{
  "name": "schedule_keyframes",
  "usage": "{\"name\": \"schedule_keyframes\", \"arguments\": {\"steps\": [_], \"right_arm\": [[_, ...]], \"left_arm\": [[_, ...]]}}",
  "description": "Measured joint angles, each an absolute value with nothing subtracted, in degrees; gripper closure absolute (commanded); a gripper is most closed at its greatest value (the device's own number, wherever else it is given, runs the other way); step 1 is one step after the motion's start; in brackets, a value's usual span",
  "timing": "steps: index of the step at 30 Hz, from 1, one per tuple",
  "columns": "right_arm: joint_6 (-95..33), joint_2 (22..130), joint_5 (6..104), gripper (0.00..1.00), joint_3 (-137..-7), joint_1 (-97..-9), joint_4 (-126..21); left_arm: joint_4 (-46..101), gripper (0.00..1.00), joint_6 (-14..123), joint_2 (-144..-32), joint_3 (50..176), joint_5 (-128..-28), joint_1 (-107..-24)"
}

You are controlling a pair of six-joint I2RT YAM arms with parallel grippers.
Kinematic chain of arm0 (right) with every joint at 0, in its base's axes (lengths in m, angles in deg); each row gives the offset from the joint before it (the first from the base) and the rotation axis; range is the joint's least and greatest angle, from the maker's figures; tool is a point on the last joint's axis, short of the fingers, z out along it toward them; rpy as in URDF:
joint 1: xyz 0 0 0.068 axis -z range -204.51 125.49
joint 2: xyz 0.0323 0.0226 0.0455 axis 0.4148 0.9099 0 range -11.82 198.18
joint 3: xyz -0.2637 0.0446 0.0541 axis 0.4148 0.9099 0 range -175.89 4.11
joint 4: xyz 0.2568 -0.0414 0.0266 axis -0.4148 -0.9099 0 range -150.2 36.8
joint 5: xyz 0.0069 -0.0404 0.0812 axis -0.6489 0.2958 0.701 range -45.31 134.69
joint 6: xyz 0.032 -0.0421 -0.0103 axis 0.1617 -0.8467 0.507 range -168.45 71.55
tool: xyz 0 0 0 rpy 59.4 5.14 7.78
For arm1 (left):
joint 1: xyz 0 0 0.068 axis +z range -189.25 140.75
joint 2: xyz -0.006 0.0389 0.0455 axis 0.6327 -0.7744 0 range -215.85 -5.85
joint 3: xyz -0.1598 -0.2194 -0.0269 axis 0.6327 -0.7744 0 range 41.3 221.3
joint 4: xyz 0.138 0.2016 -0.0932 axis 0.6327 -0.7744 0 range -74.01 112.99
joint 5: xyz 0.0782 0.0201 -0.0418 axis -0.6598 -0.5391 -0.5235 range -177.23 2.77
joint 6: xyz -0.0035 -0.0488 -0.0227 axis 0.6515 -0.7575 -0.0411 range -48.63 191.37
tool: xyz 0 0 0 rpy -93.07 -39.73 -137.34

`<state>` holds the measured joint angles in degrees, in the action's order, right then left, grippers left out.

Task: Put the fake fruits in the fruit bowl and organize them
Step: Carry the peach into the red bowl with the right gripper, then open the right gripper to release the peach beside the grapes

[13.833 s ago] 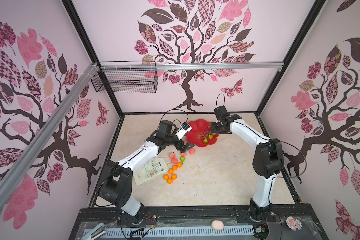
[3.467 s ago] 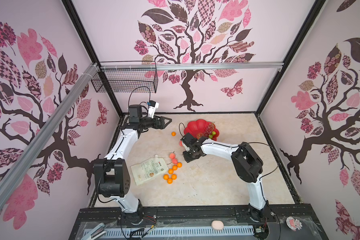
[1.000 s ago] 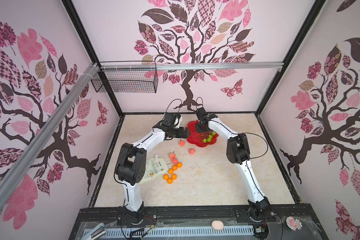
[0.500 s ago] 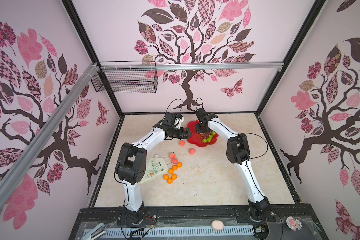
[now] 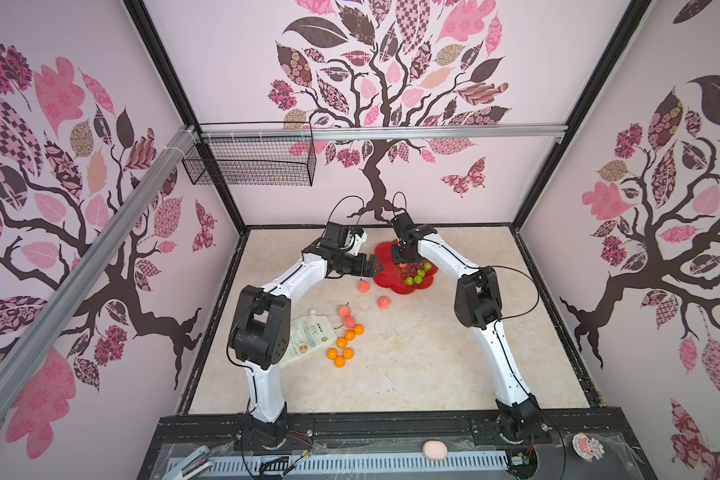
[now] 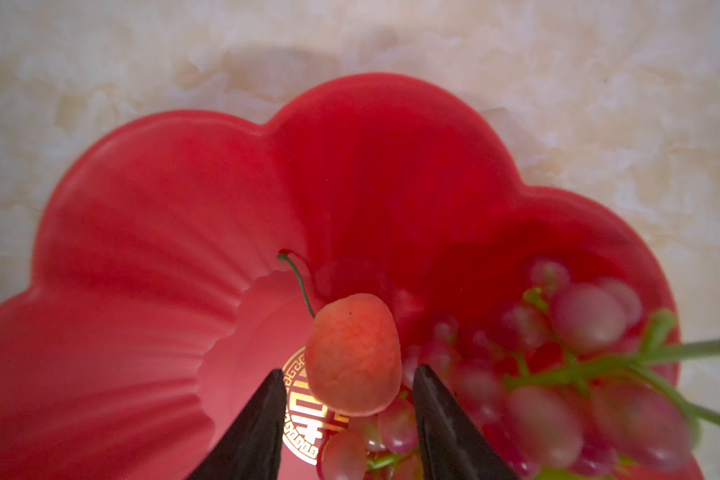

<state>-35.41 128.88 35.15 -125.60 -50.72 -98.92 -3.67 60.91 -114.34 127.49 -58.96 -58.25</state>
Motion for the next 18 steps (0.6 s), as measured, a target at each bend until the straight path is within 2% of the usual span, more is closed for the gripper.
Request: {"name": "schedule_keyframes", "arguments": {"steps": [8, 18], "right_arm": [[-35.0, 115.7, 33.41, 0.47, -113.29, -56.41, -91.92], [-32.77, 114.19, 35.42, 0.47, -112.83, -63.97, -89.78]], "left_arm": [[-3.67, 0.02, 62.03, -112.59, 127.49, -57.98, -51.54], [-3.67, 0.01, 62.46, -112.5, 127.47, -54.46, -45.49]]}}
